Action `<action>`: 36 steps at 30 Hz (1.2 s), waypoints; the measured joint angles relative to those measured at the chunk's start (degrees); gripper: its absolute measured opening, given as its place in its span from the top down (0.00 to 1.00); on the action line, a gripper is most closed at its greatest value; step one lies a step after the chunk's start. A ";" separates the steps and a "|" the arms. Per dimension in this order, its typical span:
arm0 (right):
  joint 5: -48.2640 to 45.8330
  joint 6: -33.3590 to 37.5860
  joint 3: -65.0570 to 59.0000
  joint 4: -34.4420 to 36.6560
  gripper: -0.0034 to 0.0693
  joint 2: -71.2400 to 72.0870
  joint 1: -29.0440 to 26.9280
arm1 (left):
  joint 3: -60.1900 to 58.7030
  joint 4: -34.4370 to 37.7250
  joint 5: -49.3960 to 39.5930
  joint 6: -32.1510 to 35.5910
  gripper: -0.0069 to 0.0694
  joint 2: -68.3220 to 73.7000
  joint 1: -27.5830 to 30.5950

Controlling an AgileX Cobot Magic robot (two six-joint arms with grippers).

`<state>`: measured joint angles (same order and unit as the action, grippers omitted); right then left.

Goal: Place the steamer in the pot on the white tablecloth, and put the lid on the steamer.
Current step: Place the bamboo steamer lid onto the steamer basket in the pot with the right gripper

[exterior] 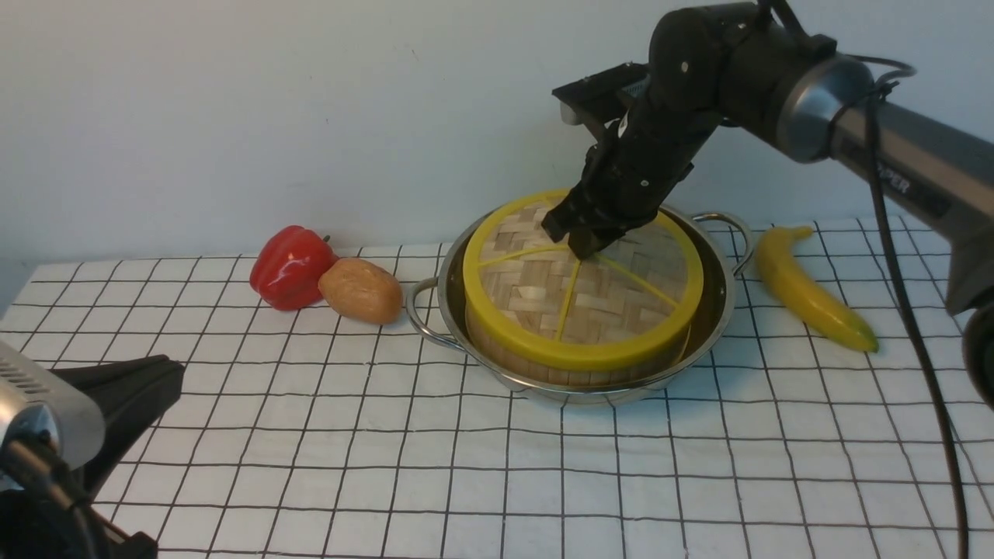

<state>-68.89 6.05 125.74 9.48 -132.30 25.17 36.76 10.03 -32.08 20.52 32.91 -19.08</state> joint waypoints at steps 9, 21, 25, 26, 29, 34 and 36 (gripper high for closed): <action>-0.11 0.00 0.00 0.24 0.75 0.00 -0.09 | 0.00 0.00 0.00 0.00 0.94 0.00 0.00; -0.22 0.00 0.00 0.24 0.75 0.32 -0.16 | 0.00 0.00 0.00 0.00 0.94 0.00 0.00; -0.22 0.00 0.00 0.42 0.75 0.32 -0.20 | 0.00 0.00 0.00 0.00 0.94 0.00 0.00; -0.22 0.00 0.00 0.42 0.75 0.32 -0.20 | 0.00 0.00 0.00 0.00 0.94 0.00 0.00; -0.27 0.00 0.00 0.42 0.75 0.32 -0.22 | 0.00 0.00 0.00 0.00 0.94 0.00 0.00; -0.61 -0.06 0.00 0.48 0.75 0.32 -0.35 | 0.00 0.00 0.00 0.00 0.94 0.00 0.00; -0.75 -0.14 0.00 0.52 0.75 0.39 -0.40 | 0.00 0.00 0.00 0.00 0.94 0.00 0.00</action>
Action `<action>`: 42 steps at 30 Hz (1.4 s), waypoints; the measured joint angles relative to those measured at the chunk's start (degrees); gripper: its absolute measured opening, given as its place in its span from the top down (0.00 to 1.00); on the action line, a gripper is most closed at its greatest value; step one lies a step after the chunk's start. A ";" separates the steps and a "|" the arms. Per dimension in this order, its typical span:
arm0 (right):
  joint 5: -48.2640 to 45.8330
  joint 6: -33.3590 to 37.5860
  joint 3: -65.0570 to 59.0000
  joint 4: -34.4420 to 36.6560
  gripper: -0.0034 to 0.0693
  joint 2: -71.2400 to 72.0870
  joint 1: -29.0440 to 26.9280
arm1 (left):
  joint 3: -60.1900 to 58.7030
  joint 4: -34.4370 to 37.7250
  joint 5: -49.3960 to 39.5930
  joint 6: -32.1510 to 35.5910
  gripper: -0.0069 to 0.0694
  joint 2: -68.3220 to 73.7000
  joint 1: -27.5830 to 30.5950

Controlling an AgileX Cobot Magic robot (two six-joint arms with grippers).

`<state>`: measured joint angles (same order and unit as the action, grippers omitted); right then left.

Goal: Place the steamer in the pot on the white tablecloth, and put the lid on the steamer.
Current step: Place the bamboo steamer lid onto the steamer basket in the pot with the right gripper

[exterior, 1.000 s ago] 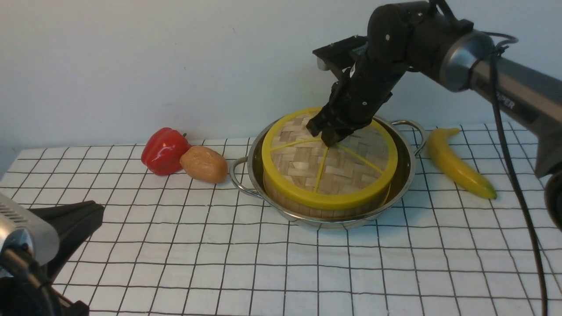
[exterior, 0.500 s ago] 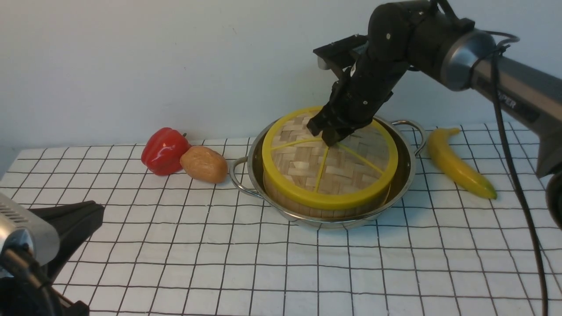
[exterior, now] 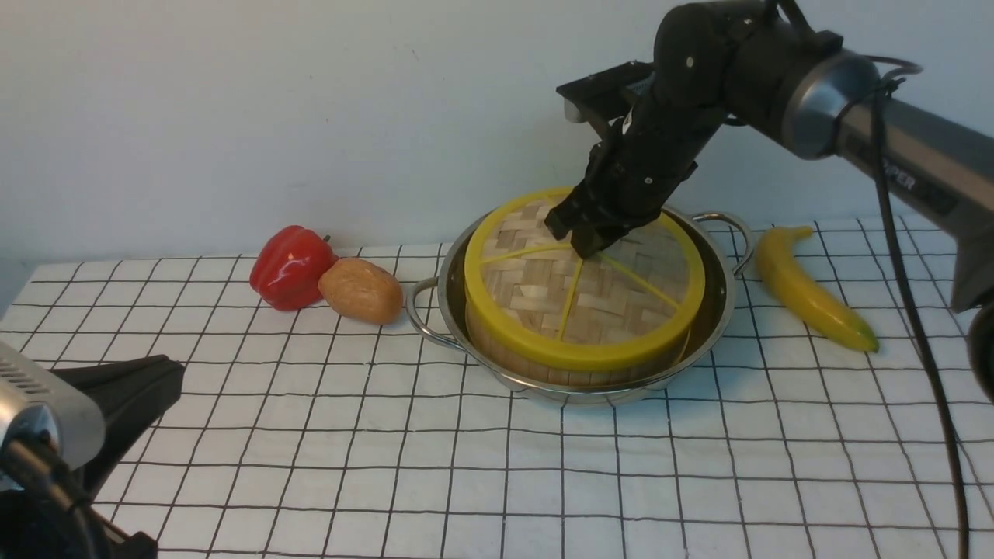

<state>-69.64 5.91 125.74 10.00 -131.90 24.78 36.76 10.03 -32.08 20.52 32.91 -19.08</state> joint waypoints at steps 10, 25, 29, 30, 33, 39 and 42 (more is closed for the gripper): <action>-0.57 -0.36 0.00 -0.06 0.75 0.38 -0.38 | 0.00 0.00 0.00 0.00 0.94 0.00 0.00; 0.63 0.34 -0.05 0.55 0.75 0.38 -0.38 | 0.00 0.00 0.00 0.00 0.94 0.48 0.00; 0.69 1.51 -0.05 0.72 0.75 0.38 -0.38 | 0.00 0.00 0.00 0.00 0.94 0.62 0.00; 0.82 1.67 -0.05 0.88 0.75 0.38 -0.38 | 0.00 0.00 0.00 0.00 0.94 0.62 0.00; 1.01 2.01 -0.05 1.45 0.75 0.38 -0.38 | 0.00 0.00 0.00 0.00 0.94 0.62 0.00; 1.06 3.10 -0.05 1.81 0.75 0.38 -0.38 | 0.00 0.00 0.00 0.00 0.93 0.62 0.00; 1.06 3.15 -0.05 1.82 0.75 0.38 -0.38 | 0.00 0.00 0.00 0.00 0.93 0.62 0.00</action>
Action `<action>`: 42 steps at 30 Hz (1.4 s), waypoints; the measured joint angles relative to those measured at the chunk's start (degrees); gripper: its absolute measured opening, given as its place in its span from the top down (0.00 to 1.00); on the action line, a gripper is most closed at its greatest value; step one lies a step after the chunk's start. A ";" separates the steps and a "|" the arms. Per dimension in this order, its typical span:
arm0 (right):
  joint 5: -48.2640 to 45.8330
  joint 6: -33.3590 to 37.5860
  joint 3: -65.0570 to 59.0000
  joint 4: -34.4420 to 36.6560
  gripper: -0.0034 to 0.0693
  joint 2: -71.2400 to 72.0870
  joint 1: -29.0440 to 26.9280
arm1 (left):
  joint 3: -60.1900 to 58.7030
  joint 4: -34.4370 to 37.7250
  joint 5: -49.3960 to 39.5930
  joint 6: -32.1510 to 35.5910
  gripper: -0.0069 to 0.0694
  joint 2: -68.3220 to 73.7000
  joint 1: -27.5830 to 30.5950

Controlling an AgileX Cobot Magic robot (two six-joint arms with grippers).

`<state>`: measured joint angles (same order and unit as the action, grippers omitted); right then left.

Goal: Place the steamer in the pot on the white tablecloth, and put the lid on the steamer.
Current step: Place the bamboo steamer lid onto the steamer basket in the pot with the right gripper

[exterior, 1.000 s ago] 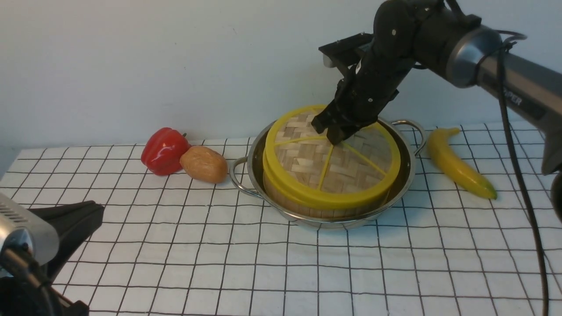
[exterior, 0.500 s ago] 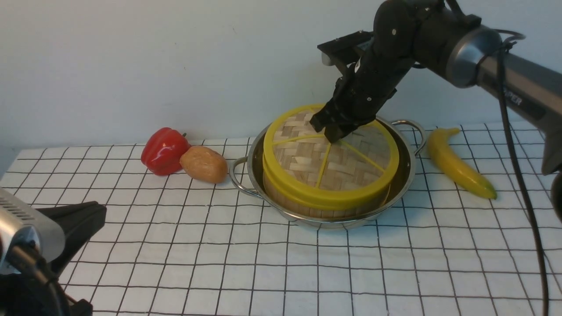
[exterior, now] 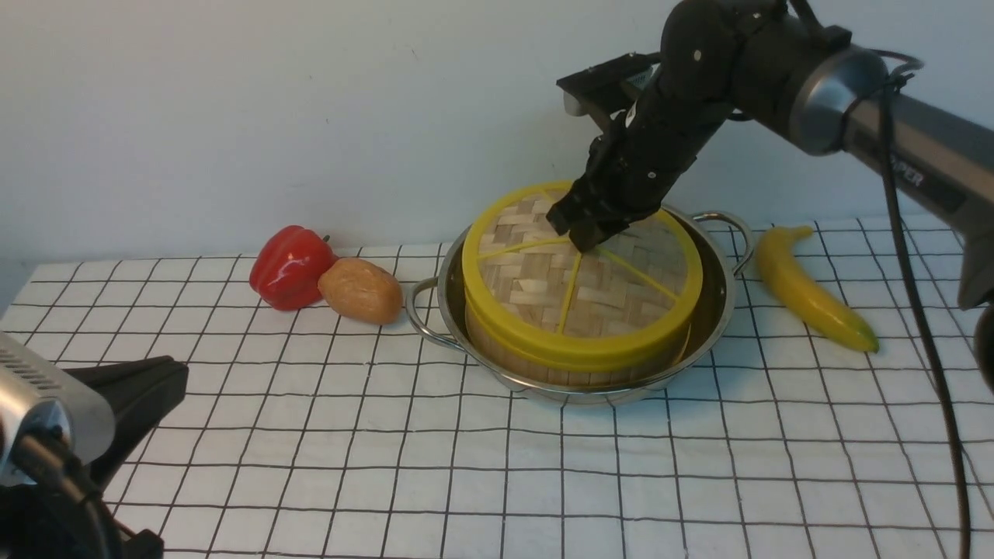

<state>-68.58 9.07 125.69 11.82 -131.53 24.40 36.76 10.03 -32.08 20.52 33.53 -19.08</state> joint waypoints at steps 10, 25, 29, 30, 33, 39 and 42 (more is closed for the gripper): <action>0.06 1.17 0.00 0.27 0.75 -0.51 0.00 | 0.00 0.00 0.00 0.00 0.93 0.00 0.00; 0.58 1.68 0.00 0.64 0.75 -0.51 0.00 | -2.95 1.15 1.80 0.00 0.93 0.00 0.00; 0.58 1.68 0.00 0.70 0.75 -0.51 0.00 | -2.95 1.27 3.16 0.00 0.93 0.00 0.00; 0.58 1.68 0.00 0.70 0.75 -0.51 0.00 | -2.95 1.27 3.36 0.00 0.93 0.00 0.00; 0.58 1.72 0.00 0.70 0.75 -0.51 -0.05 | -2.95 1.31 3.42 0.00 0.93 0.00 0.00; 0.24 1.72 0.00 1.17 0.75 -0.51 -0.58 | -2.95 1.31 3.48 0.00 0.93 0.00 0.00; 0.10 1.21 0.00 1.32 0.75 -0.51 -0.64 | -2.95 1.31 3.48 0.00 0.93 0.00 0.00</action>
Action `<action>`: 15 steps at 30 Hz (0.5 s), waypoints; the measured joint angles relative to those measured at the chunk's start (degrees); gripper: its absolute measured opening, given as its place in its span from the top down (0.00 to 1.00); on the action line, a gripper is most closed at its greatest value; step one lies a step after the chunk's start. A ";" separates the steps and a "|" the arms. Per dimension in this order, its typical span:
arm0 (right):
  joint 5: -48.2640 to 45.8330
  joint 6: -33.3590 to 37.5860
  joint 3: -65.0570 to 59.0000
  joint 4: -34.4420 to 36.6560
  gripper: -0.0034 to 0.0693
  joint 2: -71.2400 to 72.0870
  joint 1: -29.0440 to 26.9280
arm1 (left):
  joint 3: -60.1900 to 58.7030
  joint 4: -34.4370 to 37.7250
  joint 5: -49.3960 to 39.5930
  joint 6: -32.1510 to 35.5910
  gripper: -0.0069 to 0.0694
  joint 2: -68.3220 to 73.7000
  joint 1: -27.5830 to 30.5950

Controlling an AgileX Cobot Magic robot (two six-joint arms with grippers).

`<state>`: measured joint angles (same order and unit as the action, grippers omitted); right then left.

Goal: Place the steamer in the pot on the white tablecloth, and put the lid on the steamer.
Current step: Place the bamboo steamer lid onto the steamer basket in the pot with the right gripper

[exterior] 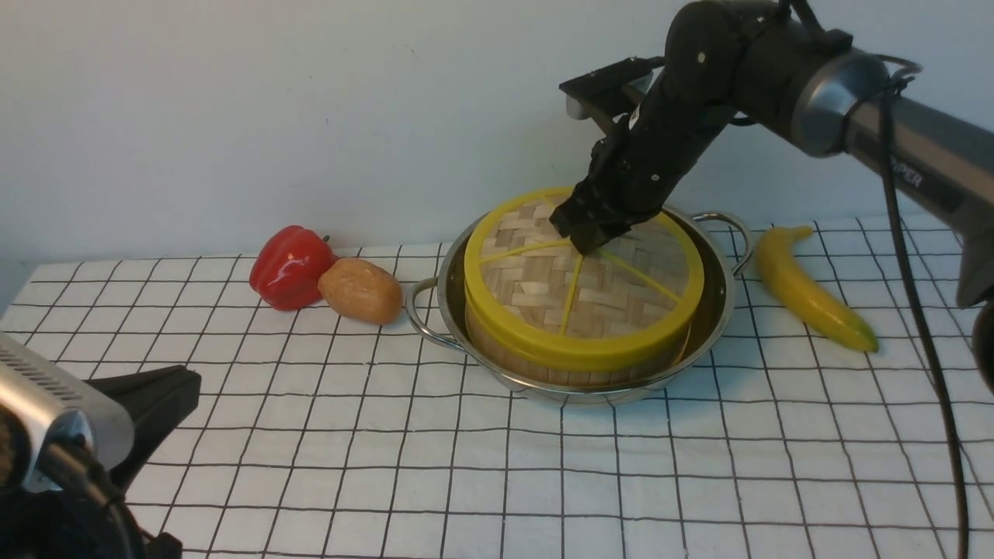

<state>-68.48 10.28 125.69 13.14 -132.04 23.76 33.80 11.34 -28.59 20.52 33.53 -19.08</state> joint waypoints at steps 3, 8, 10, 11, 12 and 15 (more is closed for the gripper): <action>-0.19 -1.10 0.00 0.25 0.75 0.00 -0.30 | 0.00 0.00 0.00 0.00 0.93 0.00 0.00; -0.46 -2.13 0.00 0.67 0.55 0.00 -1.06 | 0.00 0.00 0.00 0.00 0.93 0.00 0.00; -0.46 -2.13 0.00 0.78 0.42 0.00 -1.19 | 0.00 0.00 0.00 0.00 0.93 0.00 0.00; -0.41 -2.13 0.00 0.92 0.38 0.00 -1.19 | 0.00 0.00 0.00 0.00 0.93 0.00 0.00; -0.30 -2.13 0.00 1.21 0.32 0.00 -1.19 | 0.00 0.00 0.00 0.00 0.92 0.00 0.00; 0.10 -2.13 0.00 1.54 0.26 0.00 -1.19 | 0.00 0.07 0.00 0.00 0.92 0.00 0.00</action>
<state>-68.38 8.15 125.69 14.68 -132.04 22.57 33.80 11.42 -28.59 20.52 33.53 -19.08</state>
